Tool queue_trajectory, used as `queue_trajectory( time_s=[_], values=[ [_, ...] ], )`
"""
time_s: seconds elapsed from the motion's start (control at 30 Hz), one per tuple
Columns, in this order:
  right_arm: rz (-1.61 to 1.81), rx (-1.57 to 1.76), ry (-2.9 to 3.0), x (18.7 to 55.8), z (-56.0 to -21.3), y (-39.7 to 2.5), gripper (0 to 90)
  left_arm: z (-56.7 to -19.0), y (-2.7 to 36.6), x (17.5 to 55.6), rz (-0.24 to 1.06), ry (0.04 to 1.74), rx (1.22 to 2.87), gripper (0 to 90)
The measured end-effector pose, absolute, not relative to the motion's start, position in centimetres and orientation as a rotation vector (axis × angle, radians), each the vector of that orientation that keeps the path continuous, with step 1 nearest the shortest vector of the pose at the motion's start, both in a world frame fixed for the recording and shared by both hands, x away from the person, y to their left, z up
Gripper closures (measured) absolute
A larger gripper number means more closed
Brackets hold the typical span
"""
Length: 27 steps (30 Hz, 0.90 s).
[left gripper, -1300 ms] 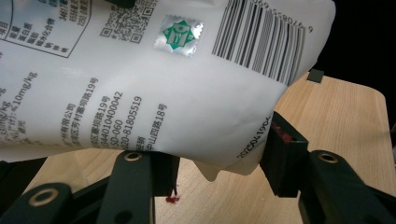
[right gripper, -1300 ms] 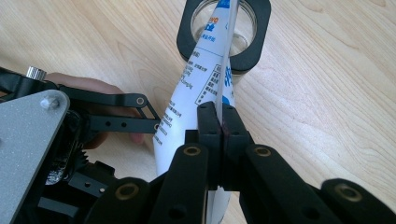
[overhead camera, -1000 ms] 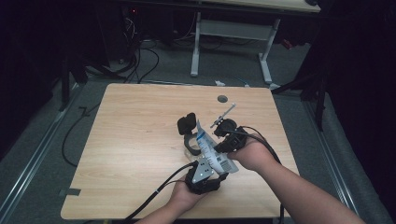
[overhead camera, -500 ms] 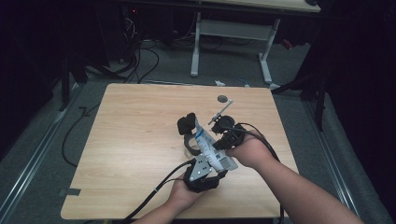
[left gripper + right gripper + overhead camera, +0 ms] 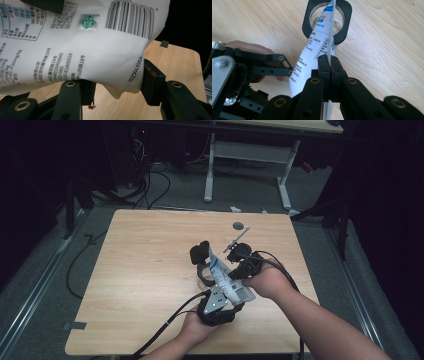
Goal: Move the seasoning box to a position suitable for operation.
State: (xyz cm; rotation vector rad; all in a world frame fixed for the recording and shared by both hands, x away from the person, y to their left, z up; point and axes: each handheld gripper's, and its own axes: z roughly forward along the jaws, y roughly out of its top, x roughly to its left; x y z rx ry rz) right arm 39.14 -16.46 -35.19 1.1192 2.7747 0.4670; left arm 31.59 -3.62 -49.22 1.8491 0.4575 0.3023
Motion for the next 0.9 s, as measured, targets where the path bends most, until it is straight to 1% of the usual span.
queue_trajectory(
  time_s=[0.9],
  values=[
    [0.457, 1.115, 2.762, 39.84, -35.11, -16.14, 90.0, -49.29, -3.55, 31.77, 0.315, 0.454, 1.843, 49.8]
  ],
)
